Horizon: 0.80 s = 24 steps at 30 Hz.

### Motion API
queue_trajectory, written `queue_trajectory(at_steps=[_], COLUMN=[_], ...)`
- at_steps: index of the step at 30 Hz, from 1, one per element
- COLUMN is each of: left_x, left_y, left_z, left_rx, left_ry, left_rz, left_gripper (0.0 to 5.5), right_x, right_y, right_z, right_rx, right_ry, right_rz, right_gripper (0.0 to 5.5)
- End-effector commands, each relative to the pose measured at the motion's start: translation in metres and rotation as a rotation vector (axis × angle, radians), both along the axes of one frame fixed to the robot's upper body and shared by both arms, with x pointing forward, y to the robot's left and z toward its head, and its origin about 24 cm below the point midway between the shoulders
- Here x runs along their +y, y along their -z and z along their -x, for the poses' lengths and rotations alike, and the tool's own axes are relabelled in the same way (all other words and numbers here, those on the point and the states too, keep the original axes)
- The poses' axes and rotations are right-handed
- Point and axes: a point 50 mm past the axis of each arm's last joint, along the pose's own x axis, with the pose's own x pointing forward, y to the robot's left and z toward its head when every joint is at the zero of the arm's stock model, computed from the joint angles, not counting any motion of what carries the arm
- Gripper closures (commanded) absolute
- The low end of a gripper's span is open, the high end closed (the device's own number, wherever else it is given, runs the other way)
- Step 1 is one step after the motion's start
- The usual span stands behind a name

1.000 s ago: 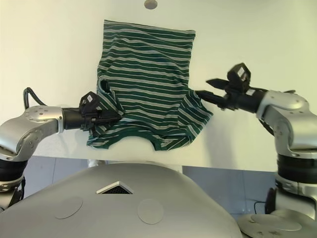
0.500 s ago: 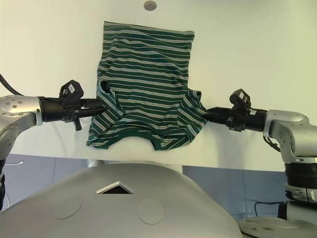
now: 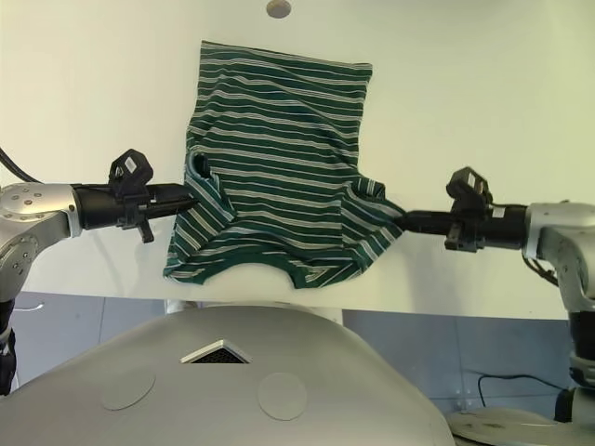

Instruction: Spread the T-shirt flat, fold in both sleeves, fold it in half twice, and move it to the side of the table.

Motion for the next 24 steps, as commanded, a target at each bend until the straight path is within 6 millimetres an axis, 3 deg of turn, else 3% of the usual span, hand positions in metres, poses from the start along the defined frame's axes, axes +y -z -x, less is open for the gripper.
queue_trajectory(at_steps=[1, 6, 10, 13, 16, 20, 22, 24], left_x=[0.000, -0.002, -0.001, 0.006, 0.020, 0.043, 0.057, 0.066], left_y=[-0.004, -0.007, -0.008, -0.016, -0.027, -0.023, -0.013, -0.002], left_z=[-0.004, -0.010, -0.010, -0.010, -0.015, -0.012, -0.001, 0.014], left_rx=[-0.023, -0.037, -0.041, -0.102, -0.222, -0.410, -0.456, -0.458], left_ry=[-0.008, 0.007, 0.012, 0.013, 0.034, 0.282, 0.518, 0.704], left_rz=[0.009, 0.011, 0.005, -0.022, -0.096, -0.322, -0.446, -0.488], left_gripper=[4.31, 4.31, 4.31, 4.31, 4.31, 4.14, 3.75, 3.33], right_x=[0.031, 0.103, 0.123, 0.115, 0.110, 0.088, 0.068, 0.056], right_y=[-0.012, 0.009, 0.028, 0.022, -0.002, -0.038, -0.029, -0.006], right_z=[-0.003, -0.013, -0.012, -0.004, 0.002, -0.016, -0.018, -0.003], right_rx=[-0.031, -0.059, -0.055, -0.095, -0.222, -0.544, -0.651, -0.676], right_ry=[-0.163, -0.299, -0.289, -0.340, -0.397, -0.428, -0.574, -0.786], right_rz=[-0.036, -0.096, -0.007, 0.041, 0.026, 0.081, 0.238, 0.322], right_gripper=[5.47, 5.47, 4.83, 4.29, 3.69, 3.63, 3.63, 3.63])
